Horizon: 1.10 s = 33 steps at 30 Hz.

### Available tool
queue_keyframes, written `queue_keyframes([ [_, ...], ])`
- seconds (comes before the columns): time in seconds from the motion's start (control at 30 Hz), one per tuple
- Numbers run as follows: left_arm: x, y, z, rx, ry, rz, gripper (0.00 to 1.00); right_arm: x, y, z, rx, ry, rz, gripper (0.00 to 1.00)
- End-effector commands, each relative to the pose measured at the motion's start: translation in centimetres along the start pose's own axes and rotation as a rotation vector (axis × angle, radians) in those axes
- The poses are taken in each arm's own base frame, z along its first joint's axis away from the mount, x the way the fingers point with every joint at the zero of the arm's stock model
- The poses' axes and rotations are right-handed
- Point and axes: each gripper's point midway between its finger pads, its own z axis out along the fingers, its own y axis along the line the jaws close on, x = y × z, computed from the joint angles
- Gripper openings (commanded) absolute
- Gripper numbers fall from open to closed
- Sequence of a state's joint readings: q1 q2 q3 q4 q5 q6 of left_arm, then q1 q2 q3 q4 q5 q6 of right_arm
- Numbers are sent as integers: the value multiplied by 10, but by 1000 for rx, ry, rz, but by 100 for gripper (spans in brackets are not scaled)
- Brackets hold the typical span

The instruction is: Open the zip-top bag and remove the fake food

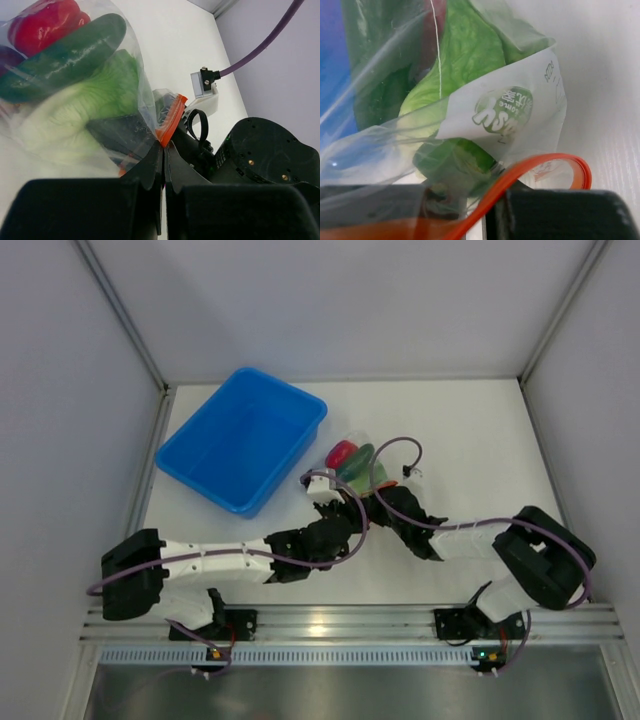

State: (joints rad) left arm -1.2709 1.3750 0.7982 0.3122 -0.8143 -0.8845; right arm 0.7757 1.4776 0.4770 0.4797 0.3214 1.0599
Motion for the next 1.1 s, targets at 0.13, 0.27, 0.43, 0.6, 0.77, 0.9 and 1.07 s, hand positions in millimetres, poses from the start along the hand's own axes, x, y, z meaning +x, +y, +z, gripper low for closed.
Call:
queue_keyframes([
  [0.13,-43,-22,-10,49,-130,-76,0,-42,7,-18,-1,-136,-218,3],
  [0.27,-41,-14,3,23,-118,-20,0,-60,12,-37,-1,-173,-293,6],
  [0.43,-40,-14,6,27,-108,-8,0,-67,10,-48,11,-179,-348,23],
  [0.6,-36,-22,6,60,-83,-27,0,-63,-8,-44,79,-151,-367,32],
  [0.77,-30,-24,7,72,-60,-29,0,-60,-16,-37,100,-143,-363,28],
  [0.9,-25,-28,5,96,-34,-37,0,-60,-29,-29,164,-136,-369,50],
  [1.07,-17,-26,4,104,-10,-29,0,-75,-21,-31,156,-177,-347,50],
])
